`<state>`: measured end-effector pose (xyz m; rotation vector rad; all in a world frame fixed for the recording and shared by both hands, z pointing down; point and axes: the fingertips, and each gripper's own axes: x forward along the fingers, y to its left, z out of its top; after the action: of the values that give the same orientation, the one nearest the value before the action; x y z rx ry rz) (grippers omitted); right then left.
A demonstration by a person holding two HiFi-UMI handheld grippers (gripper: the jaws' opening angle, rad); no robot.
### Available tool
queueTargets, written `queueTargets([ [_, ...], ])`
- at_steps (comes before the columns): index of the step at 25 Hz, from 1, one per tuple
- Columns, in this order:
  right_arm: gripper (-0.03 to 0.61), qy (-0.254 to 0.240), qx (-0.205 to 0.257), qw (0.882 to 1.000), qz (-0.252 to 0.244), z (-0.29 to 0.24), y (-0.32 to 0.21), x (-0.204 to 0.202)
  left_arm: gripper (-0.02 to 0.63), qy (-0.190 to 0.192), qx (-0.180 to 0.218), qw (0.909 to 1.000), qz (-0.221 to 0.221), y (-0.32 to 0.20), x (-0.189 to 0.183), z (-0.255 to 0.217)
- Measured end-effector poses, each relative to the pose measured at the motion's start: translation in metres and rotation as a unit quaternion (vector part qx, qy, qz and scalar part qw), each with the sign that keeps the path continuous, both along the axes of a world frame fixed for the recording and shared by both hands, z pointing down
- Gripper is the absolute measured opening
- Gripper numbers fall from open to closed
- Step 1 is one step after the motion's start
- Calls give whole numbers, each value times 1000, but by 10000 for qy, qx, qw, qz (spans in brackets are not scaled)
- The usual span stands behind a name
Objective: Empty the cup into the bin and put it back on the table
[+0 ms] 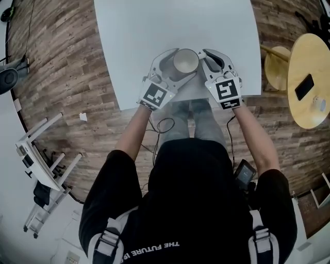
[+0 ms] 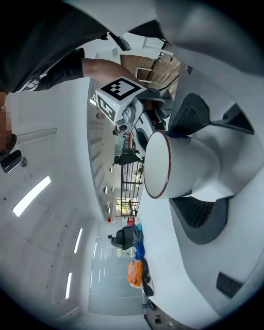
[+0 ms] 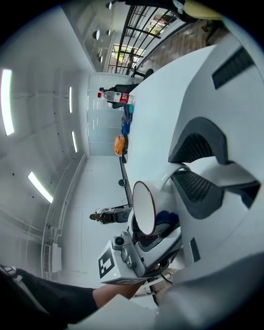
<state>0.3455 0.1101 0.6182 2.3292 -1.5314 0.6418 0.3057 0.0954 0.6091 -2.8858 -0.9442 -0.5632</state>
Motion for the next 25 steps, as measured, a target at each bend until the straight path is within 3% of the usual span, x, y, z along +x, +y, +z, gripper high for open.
queueTargets([
  [6,55,-24,4,9999,-142,7,-4,1,365,39,-28,10000,-18,-4,1,7],
  [15,95,-355,-358,9981,-345,-4,12,-5,367,-441,100,9988,-160,-9,-6,-1],
  [20,97,-314,-658,9970,-269,-14,41,-19,368,-596,169,9979,-166,-8,-31,-14],
  [25,97,-3,-616,9979,-220,-54,55,-38,368,-545,82,9973,-482,-25,-68,-44],
])
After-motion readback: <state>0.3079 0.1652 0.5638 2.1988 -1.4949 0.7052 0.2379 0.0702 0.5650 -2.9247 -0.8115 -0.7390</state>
